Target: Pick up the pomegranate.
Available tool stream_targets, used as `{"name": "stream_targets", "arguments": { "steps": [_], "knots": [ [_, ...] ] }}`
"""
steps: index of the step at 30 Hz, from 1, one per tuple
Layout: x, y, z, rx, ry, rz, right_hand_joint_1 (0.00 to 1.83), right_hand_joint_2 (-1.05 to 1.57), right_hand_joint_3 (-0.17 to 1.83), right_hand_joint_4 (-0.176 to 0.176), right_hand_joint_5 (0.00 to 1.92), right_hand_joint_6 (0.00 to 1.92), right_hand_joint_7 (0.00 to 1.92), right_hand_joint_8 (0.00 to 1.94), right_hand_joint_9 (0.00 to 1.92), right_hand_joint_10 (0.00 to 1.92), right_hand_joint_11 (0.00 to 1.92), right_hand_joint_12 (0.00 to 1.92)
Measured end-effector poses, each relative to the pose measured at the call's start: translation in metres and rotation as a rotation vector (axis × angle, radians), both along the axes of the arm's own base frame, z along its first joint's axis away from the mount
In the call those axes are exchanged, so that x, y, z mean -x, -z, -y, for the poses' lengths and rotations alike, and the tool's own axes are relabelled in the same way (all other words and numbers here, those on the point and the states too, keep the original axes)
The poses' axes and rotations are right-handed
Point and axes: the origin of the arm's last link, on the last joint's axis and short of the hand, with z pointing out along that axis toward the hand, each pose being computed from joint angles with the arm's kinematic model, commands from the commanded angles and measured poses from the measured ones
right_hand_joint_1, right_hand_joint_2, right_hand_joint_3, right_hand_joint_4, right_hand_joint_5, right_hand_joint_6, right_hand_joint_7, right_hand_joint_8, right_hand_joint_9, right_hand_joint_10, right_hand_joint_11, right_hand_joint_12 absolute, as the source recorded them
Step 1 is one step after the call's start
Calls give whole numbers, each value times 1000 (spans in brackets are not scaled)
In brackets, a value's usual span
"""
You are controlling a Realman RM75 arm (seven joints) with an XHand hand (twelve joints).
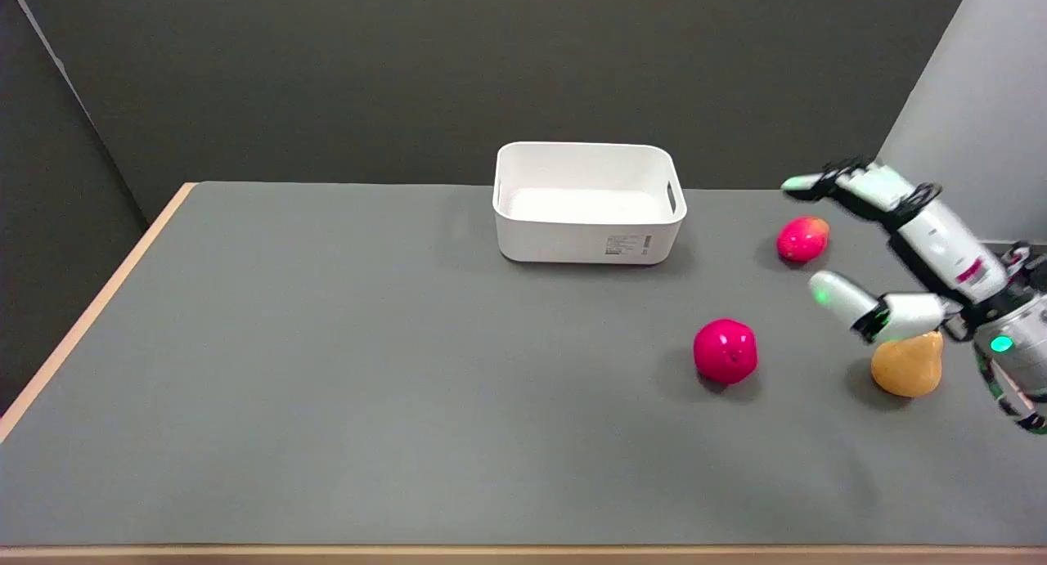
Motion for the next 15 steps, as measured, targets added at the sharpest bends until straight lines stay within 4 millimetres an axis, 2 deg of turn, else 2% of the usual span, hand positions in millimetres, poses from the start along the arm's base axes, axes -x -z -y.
{"name": "stream_targets", "arguments": {
  "steps": [7, 15],
  "knots": [
    [20, 22, 2, -40, 60, -49, 383, 612, 951, 89, 297, 597, 433, 511, 269, 798, 130, 1257],
    [37, 38, 9, -58, 135, -107, 336, 596, 943, 93, 302, 605, 439, 515, 276, 800, 143, 1273]
  ]
}}
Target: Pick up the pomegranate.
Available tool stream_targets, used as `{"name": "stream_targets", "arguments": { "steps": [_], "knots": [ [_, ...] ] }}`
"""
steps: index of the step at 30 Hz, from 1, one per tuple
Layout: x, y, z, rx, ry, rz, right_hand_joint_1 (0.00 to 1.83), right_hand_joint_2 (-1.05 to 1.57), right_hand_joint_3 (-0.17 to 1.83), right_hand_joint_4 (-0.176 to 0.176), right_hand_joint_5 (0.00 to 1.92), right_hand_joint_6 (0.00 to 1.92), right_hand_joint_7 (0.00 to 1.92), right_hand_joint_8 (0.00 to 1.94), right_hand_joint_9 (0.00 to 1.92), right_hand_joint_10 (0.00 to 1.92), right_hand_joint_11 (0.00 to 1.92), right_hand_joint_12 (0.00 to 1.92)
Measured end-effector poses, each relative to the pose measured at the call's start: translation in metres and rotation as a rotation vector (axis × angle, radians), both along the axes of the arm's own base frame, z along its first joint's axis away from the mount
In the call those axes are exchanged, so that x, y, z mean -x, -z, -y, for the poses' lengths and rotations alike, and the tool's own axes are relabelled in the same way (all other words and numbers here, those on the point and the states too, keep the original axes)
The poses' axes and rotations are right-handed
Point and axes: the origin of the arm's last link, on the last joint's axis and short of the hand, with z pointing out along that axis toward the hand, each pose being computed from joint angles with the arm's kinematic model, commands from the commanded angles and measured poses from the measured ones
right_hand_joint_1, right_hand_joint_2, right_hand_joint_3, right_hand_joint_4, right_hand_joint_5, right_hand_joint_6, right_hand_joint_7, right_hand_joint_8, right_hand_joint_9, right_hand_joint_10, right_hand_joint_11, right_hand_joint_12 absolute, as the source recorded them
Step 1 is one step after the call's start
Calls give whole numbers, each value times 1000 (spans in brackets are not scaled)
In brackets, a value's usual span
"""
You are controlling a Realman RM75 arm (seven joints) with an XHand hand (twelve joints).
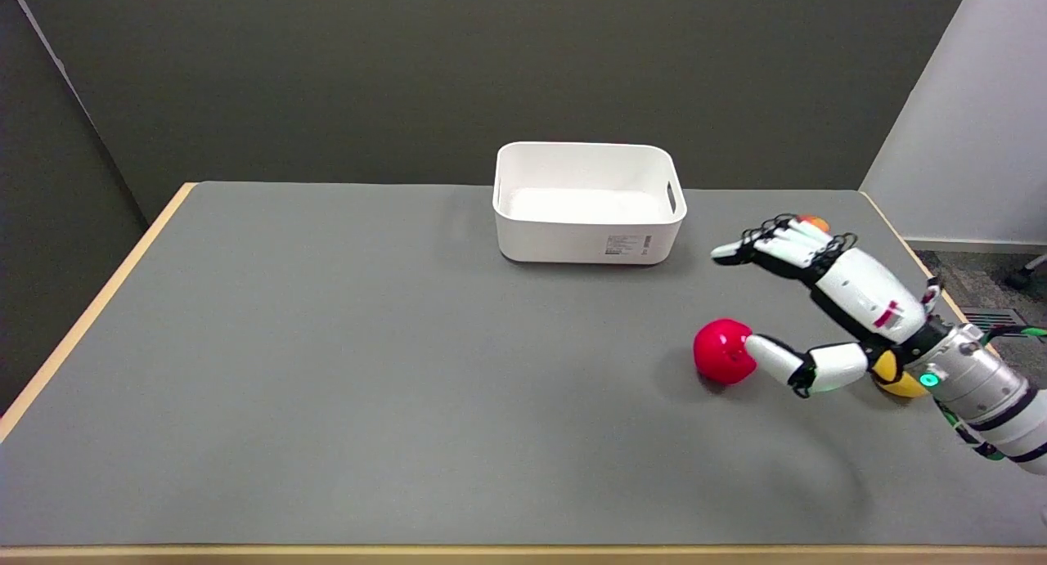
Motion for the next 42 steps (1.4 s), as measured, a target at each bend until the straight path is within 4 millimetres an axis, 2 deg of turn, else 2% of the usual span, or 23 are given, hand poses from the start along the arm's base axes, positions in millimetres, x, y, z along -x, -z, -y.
{"name": "stream_targets", "arguments": {
  "steps": [21, 42],
  "knots": [
    [29, 14, 16, -28, 136, -58, 329, 594, 940, 94, 301, 602, 432, 509, 267, 796, 132, 1266],
    [49, 4, 23, 12, 200, -106, 346, 594, 945, 95, 296, 595, 420, 498, 267, 784, 128, 1253]
  ]
}}
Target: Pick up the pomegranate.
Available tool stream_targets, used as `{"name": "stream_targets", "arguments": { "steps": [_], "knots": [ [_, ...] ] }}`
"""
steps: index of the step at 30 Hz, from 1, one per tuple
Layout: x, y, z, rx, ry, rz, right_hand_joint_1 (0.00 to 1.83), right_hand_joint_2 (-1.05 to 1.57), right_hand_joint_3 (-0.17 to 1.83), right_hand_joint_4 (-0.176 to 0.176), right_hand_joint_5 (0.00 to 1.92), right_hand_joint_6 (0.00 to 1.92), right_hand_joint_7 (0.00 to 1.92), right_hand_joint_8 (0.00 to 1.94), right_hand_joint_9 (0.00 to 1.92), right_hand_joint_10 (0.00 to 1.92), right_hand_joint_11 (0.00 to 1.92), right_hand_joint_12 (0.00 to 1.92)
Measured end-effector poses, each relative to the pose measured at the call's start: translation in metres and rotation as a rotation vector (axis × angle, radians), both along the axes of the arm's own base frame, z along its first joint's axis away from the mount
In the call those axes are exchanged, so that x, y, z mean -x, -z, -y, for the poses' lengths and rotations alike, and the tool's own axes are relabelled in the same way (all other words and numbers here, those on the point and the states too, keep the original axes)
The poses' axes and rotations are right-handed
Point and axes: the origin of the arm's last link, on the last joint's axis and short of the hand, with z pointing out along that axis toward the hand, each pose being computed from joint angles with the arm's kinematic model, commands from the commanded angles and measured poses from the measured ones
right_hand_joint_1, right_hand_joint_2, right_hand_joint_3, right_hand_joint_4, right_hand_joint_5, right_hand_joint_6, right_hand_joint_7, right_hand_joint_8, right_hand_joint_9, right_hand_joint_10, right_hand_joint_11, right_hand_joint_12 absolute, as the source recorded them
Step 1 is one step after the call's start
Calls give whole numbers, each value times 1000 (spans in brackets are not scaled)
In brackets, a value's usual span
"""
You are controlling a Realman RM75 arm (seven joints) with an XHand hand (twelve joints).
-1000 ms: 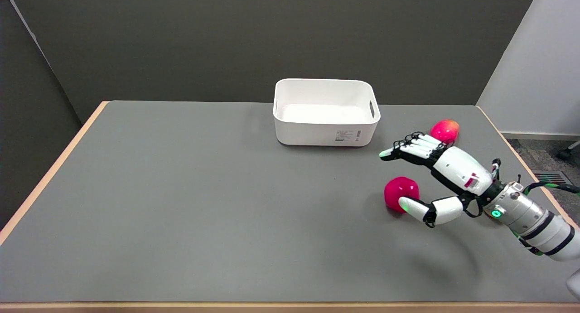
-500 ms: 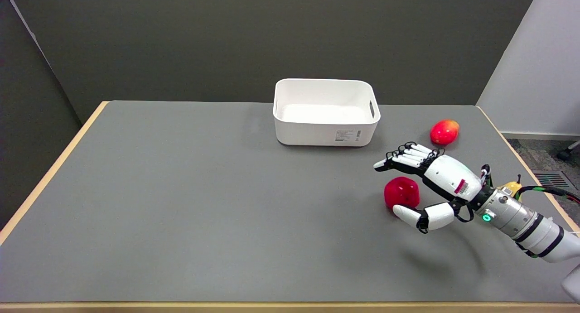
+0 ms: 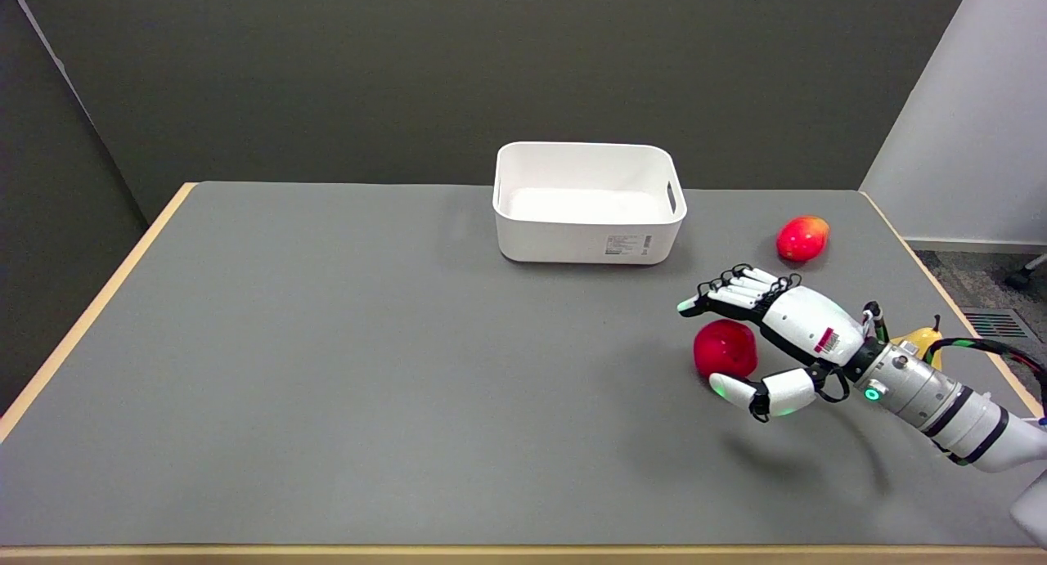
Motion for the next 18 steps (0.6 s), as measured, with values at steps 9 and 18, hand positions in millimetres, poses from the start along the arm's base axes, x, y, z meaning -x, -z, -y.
{"name": "stream_targets", "arguments": {
  "steps": [9, 18],
  "knots": [
    [7, -8, 1, 24, 20, -13, 371, 599, 953, 96, 290, 588, 412, 490, 264, 780, 130, 1251],
    [13, -14, 1, 44, 38, -16, 418, 603, 958, 96, 286, 582, 404, 483, 263, 779, 129, 1252]
  ]
}}
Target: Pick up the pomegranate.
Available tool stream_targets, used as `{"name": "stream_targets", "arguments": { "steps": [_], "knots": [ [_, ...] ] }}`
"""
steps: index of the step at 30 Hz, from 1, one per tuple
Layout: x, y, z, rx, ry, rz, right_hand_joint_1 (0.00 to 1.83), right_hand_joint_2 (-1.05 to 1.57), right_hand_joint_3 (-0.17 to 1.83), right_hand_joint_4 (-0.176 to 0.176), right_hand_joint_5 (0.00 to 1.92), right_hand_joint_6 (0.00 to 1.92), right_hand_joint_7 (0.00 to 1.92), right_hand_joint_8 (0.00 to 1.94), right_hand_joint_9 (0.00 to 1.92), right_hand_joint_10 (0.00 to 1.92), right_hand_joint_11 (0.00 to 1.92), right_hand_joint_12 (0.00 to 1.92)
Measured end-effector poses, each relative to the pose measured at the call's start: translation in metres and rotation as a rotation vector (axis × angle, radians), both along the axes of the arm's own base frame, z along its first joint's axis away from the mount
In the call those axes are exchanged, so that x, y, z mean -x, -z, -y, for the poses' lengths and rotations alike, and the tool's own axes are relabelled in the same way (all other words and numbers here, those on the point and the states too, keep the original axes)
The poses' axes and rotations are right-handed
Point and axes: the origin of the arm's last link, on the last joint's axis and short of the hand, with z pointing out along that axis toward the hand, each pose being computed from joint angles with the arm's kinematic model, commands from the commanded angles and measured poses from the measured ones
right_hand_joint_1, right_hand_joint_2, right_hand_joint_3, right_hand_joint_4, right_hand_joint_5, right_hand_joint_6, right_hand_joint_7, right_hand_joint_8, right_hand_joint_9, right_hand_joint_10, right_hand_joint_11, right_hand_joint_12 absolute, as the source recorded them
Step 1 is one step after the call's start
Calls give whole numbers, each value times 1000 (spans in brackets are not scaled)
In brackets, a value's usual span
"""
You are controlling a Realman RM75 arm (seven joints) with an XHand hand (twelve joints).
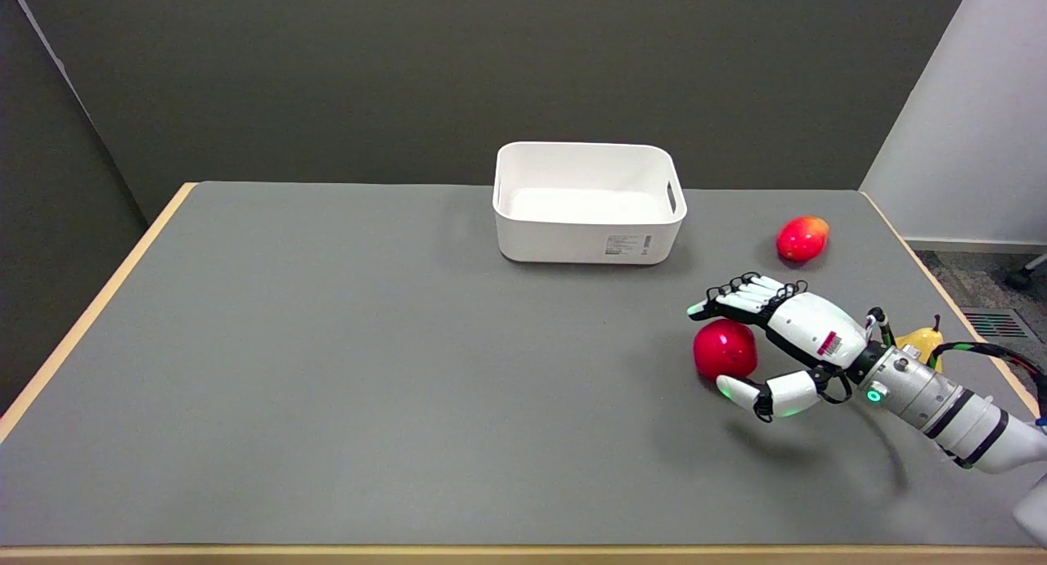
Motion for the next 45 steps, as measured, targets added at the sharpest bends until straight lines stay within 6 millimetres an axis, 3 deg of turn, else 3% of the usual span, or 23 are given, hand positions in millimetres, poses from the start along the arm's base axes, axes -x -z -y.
{"name": "stream_targets", "arguments": {
  "steps": [9, 13, 16, 28, 29, 31, 37, 45],
  "knots": [
    [5, -3, -1, 11, 12, 2, 712, 627, 946, 93, 293, 564, 417, 449, 290, 819, 131, 1314],
    [7, -3, -2, 16, 15, 7, 753, 655, 992, 97, 310, 621, 417, 485, 347, 845, 170, 1307],
    [9, -3, -2, 18, 14, 12, 881, 699, 942, 103, 358, 727, 467, 477, 401, 946, 205, 1353],
    [12, 0, -3, 8, -26, 41, 945, 818, 917, 120, 465, 1098, 664, 883, 616, 1194, 404, 1537],
    [11, 1, -3, 7, -31, 43, 971, 863, 841, 98, 475, 1169, 685, 948, 636, 1216, 442, 1568],
    [11, 2, -2, 4, -38, 46, 1149, 1205, 185, -86, 519, 1648, 797, 1334, 708, 1271, 595, 1696],
    [8, 3, 1, -4, -64, 54, 1166, 1196, 155, -95, 558, 1607, 848, 1273, 796, 1259, 730, 1740],
    [-1, 6, 8, -17, -108, 60, 1162, 1136, 284, -91, 562, 1616, 849, 1299, 795, 1365, 734, 1799]
  ]
}}
